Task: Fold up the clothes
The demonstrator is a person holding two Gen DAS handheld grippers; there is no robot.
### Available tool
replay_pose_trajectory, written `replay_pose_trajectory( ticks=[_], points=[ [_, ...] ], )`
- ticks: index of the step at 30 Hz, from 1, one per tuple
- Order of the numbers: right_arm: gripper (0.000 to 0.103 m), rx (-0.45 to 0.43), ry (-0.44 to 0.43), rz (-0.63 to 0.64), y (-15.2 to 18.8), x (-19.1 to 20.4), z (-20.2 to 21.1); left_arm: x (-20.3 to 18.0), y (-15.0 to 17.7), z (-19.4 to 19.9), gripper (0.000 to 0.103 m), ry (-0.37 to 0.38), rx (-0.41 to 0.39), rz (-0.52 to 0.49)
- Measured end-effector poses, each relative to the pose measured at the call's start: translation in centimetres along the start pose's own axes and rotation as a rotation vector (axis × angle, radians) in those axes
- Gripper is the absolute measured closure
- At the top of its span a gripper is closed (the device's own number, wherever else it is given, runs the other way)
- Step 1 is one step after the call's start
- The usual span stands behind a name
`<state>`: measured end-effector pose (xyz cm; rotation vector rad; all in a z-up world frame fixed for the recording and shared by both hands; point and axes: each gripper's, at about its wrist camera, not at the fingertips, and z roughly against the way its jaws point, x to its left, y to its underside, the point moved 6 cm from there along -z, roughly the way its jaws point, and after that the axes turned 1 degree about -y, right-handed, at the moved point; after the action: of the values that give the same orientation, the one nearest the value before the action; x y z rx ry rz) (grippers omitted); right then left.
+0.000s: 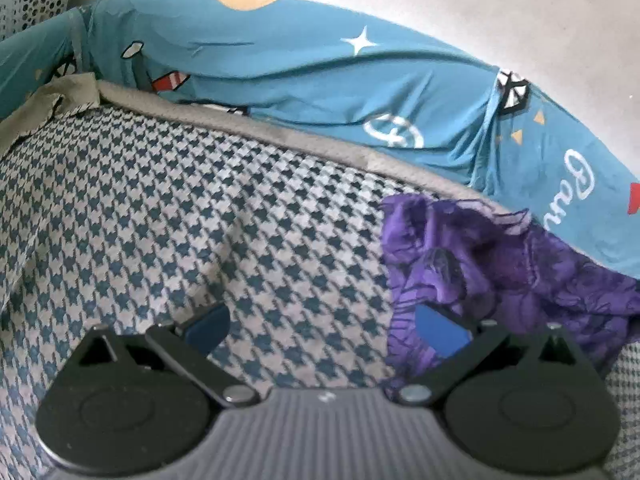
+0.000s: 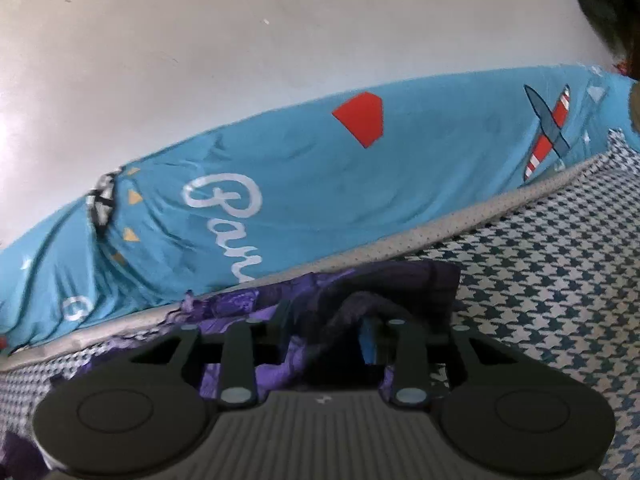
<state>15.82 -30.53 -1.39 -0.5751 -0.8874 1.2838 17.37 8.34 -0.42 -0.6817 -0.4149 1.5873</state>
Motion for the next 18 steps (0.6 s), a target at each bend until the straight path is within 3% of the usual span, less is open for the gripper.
replay_pose_trajectory(
  ticks=[9,18],
  points=[
    [0.048,-0.066,-0.116,0.169,0.2,0.7,2.9,-3.6,-0.1,2.0,0.0,0.018,-0.088,-0.079],
    [0.031,-0.064,-0.232,0.274,1.8,2.8,2.6,-7.4,2.4,0.8,0.0,0.083,-0.048,-0.192]
  ],
)
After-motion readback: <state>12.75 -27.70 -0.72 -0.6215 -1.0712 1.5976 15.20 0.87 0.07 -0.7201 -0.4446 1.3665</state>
